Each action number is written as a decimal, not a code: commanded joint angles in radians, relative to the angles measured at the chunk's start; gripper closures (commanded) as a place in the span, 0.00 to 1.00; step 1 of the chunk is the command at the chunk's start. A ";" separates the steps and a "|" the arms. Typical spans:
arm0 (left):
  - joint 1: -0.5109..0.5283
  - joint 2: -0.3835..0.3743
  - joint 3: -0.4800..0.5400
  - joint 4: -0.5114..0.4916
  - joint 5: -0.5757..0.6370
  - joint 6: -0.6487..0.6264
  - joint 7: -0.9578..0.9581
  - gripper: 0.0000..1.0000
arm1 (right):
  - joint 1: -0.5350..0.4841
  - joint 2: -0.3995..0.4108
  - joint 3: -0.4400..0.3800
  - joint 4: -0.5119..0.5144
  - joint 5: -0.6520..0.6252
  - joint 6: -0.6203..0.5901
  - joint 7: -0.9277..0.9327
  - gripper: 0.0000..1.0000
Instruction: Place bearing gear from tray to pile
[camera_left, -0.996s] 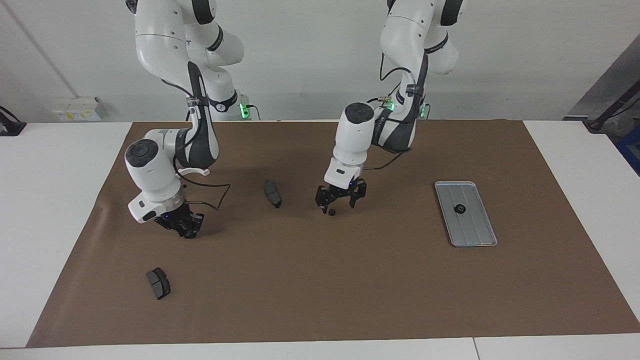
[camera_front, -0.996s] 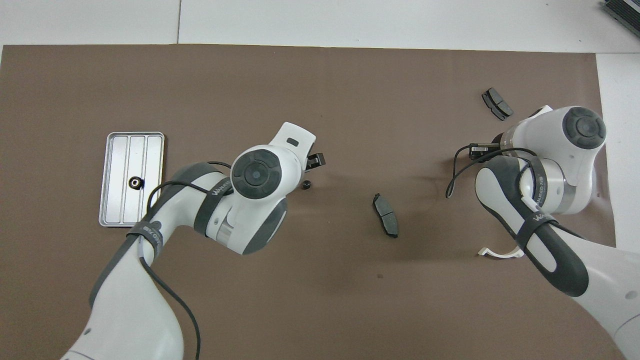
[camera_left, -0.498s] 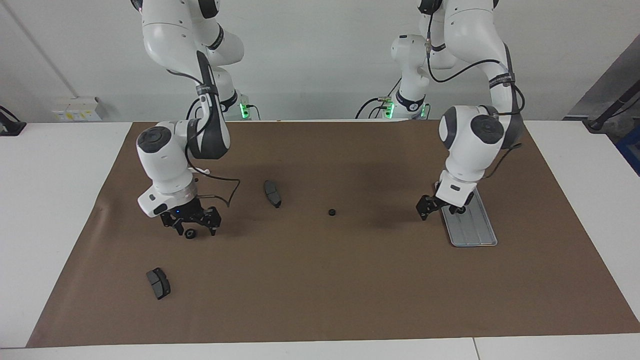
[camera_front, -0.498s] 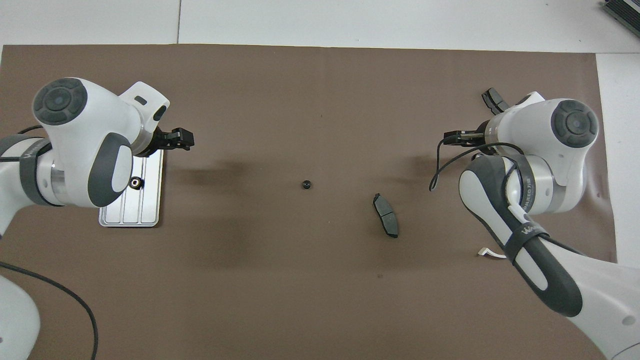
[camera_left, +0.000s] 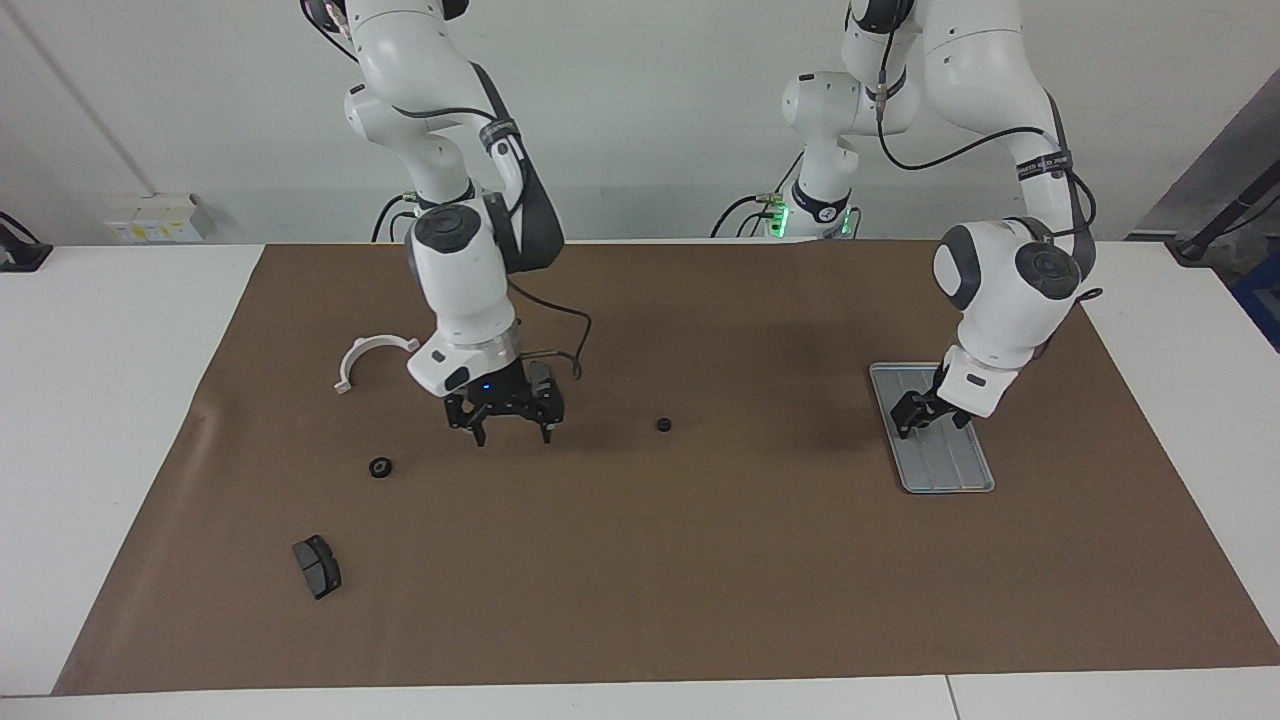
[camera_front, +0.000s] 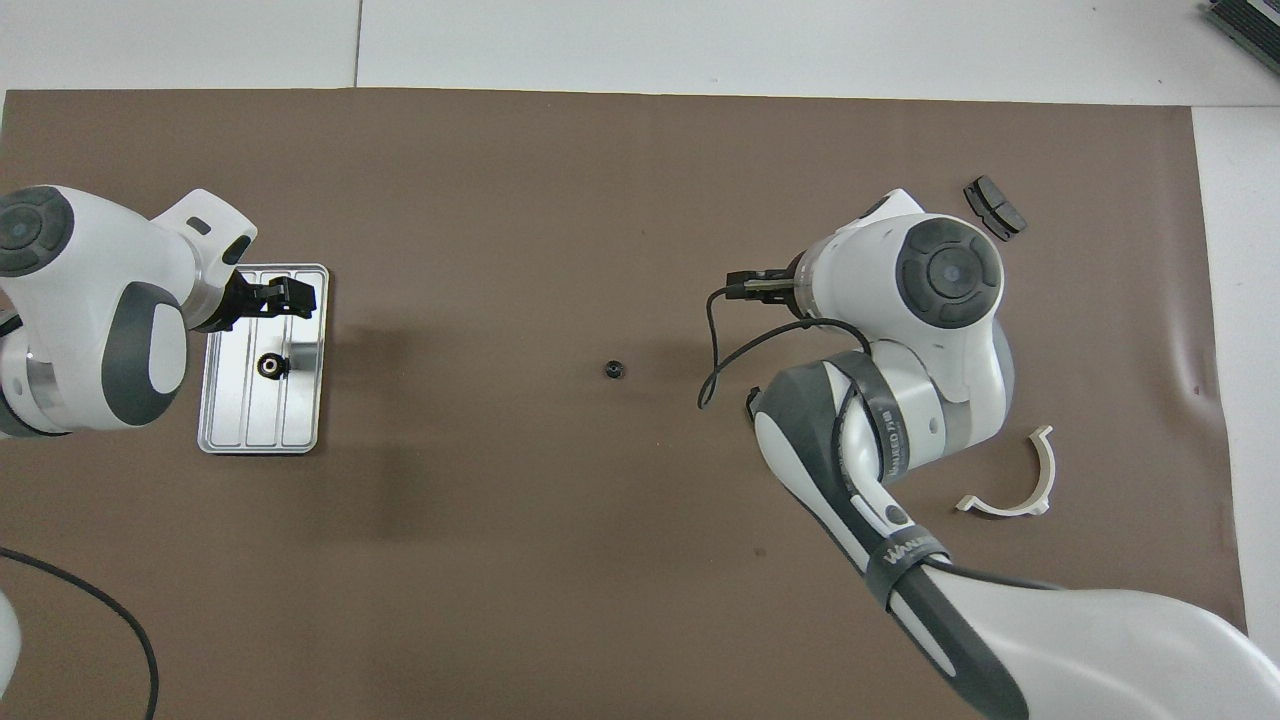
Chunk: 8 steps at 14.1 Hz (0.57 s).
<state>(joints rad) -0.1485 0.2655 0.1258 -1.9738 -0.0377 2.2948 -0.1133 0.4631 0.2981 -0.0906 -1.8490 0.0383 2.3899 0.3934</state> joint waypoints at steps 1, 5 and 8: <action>0.029 -0.035 -0.011 -0.101 -0.008 0.089 0.009 0.00 | 0.084 0.094 -0.005 0.074 0.003 -0.009 0.109 0.00; 0.037 -0.035 -0.011 -0.138 -0.008 0.098 0.004 0.00 | 0.172 0.233 -0.003 0.208 -0.107 -0.021 0.314 0.00; 0.037 -0.037 -0.011 -0.142 -0.008 0.092 -0.022 0.09 | 0.236 0.242 0.002 0.212 -0.097 -0.023 0.357 0.00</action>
<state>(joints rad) -0.1236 0.2647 0.1251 -2.0753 -0.0378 2.3672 -0.1199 0.6615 0.5263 -0.0888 -1.6713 -0.0472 2.3902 0.7035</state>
